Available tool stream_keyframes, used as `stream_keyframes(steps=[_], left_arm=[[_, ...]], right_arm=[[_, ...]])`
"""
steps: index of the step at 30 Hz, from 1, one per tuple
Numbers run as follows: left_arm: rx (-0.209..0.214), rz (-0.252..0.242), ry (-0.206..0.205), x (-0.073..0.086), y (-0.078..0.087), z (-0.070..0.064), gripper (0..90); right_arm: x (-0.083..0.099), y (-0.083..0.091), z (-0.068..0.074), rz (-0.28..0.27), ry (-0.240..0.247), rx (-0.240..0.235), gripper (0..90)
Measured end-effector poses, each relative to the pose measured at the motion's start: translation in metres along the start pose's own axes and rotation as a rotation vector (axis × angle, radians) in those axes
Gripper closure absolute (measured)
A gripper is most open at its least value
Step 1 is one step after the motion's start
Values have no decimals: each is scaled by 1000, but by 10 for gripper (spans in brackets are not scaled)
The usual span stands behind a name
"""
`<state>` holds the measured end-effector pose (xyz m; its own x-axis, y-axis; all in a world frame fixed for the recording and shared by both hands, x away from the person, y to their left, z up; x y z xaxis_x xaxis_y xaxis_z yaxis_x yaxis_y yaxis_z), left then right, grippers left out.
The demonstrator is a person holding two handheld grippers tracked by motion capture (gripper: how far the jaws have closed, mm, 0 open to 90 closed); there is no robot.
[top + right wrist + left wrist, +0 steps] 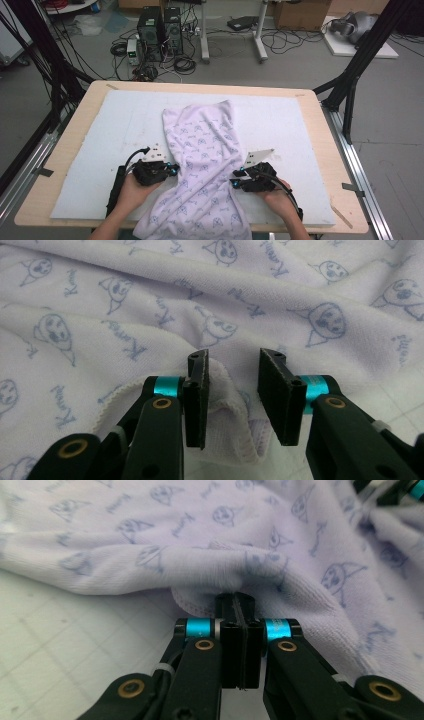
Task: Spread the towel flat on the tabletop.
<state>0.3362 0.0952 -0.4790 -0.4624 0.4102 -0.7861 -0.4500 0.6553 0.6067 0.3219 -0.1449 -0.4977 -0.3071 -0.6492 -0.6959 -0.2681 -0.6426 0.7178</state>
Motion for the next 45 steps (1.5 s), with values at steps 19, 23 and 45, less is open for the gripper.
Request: stream_keyframes(steps=[19,23,45], left_arm=[[-39,-44,27,0,25,20,896],[-64,-29,19,5,37,29,896],[79,71,-73,32,2,-6,702]], right_arm=[[1,1,-1,5,8,13,637],[0,2,-1,0,7,15,633],[11,21,-7,-29,-14,55,651]])
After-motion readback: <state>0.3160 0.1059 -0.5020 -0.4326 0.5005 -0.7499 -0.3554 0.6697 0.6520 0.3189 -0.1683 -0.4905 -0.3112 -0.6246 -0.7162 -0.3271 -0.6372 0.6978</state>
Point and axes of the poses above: each handheld gripper's, and its own axes: y roughly backward along the jaws, x roughly out of its underside, z roughly to its left, the point moved 9 cm from there along -y, roughly forward along the jaws, and after that the axes turned 3 degrees about y, right-handed, at the moved point
